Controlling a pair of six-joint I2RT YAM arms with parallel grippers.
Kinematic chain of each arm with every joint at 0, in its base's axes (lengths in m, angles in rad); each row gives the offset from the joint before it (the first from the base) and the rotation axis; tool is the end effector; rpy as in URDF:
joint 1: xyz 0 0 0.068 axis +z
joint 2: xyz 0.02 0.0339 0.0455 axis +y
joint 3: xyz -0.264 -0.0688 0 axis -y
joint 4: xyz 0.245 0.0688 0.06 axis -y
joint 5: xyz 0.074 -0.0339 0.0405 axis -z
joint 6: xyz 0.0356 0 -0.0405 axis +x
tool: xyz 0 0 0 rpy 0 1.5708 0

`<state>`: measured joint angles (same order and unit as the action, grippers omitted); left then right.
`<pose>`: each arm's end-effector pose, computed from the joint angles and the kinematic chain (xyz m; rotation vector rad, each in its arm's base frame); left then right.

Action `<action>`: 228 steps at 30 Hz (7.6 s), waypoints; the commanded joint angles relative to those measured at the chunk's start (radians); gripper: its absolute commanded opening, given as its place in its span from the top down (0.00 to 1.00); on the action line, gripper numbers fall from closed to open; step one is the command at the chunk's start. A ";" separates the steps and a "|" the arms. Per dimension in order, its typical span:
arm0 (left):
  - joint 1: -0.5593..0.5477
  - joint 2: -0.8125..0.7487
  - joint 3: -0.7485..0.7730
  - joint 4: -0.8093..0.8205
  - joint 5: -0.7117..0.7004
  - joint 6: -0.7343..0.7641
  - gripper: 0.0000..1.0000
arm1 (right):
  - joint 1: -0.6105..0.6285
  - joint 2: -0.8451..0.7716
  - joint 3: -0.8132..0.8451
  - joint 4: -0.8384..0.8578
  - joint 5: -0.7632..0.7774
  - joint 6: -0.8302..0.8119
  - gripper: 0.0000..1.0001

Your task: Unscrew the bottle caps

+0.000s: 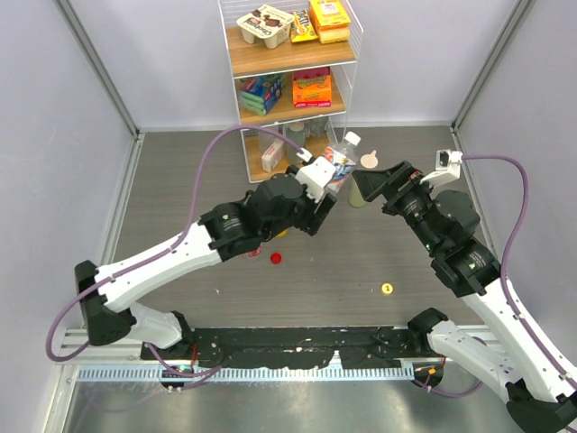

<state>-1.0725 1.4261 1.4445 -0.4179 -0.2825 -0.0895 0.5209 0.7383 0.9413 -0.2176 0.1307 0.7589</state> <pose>0.1643 -0.2811 0.3972 0.7685 1.8305 -0.4846 0.1427 0.0765 0.3977 0.3024 1.6303 0.8869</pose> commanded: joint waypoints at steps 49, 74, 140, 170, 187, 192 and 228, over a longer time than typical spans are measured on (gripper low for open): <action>0.003 -0.391 -0.259 -0.268 0.059 -0.001 0.87 | 0.001 0.332 0.037 0.408 -0.517 0.131 0.98; 0.005 -0.516 -0.357 0.036 0.449 -0.213 1.00 | -0.002 0.197 -0.039 0.633 -0.747 0.034 0.98; 0.003 -0.435 -0.227 -0.289 0.023 0.008 1.00 | -0.002 0.162 0.037 0.394 -0.427 0.043 0.05; 0.005 -0.265 -0.133 -0.367 -0.101 0.043 1.00 | -0.001 0.389 0.039 0.468 -0.487 0.164 0.46; 0.003 -0.239 -0.111 -0.391 -0.092 0.031 1.00 | -0.001 0.388 0.014 0.524 -0.526 0.155 0.98; 0.003 -0.263 -0.125 -0.381 -0.063 0.016 1.00 | -0.001 0.357 -0.018 0.609 -0.572 0.138 0.98; 0.002 -0.529 -0.268 0.027 1.012 -0.138 1.00 | -0.002 0.179 -0.113 1.291 -1.088 0.238 0.98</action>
<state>-1.0573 0.9028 1.1816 -0.5819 0.4629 -0.2127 0.5091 0.9138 0.8448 0.8970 -0.8665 0.9253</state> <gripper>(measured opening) 0.675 0.391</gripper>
